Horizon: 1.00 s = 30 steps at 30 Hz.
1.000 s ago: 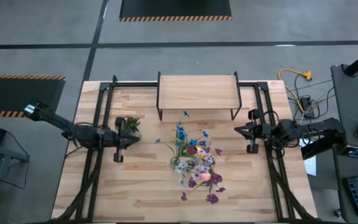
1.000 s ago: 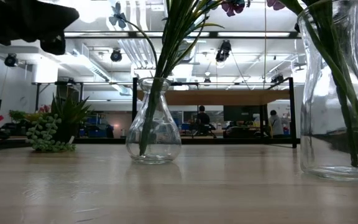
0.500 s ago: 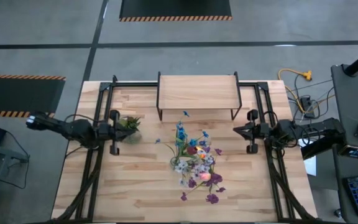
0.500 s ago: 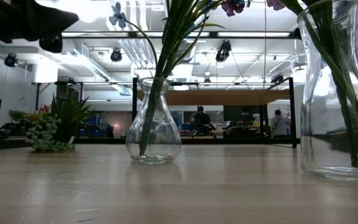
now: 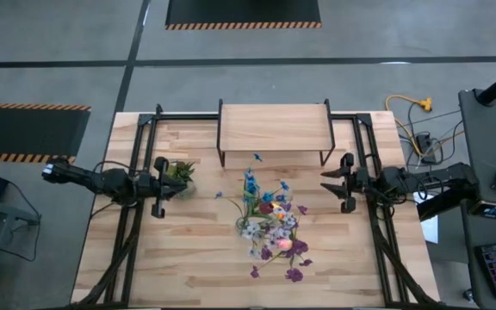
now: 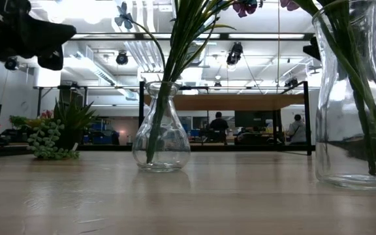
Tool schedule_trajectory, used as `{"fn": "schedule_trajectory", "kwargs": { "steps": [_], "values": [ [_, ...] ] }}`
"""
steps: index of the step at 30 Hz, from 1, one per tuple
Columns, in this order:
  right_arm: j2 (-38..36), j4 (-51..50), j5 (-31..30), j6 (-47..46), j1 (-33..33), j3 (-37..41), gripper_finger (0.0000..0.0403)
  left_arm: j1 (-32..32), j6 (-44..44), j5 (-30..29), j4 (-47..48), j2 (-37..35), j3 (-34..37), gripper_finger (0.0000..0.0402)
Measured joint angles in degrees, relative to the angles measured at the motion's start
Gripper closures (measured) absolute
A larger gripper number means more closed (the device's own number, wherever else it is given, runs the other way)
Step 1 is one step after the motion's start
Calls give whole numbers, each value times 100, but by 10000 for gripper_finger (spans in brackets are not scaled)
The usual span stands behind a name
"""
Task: Pick and place flowers into a vace then onto a shelf
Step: Put the right transparent vase on the shelf
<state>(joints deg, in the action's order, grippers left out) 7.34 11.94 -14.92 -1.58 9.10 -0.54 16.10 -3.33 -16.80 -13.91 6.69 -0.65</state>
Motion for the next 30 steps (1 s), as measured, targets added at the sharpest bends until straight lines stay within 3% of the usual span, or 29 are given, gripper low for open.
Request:
{"fn": "schedule_trajectory", "kwargs": {
  "steps": [3,7,9,16,20,23,30],
  "values": [
    [131,4,120,-494,2,0,224,0,0,0,53,12,5,402],
    [403,43,1205,-839,36,0,198,0,2,-2,141,13,3,402],
    [532,66,1466,-1005,105,0,188,0,47,-2,130,12,3,402],
    [1018,355,1482,-1174,588,0,167,-2,111,-2,271,14,5,402],
    [1315,705,1472,-949,1241,0,166,-1,111,-4,284,10,-2,402],
    [1509,705,1122,-876,1784,0,168,-1,111,-4,280,4,-6,402],
    [2140,1227,888,-1240,2698,0,172,-2,111,-4,280,4,3,402]
  ]
}}
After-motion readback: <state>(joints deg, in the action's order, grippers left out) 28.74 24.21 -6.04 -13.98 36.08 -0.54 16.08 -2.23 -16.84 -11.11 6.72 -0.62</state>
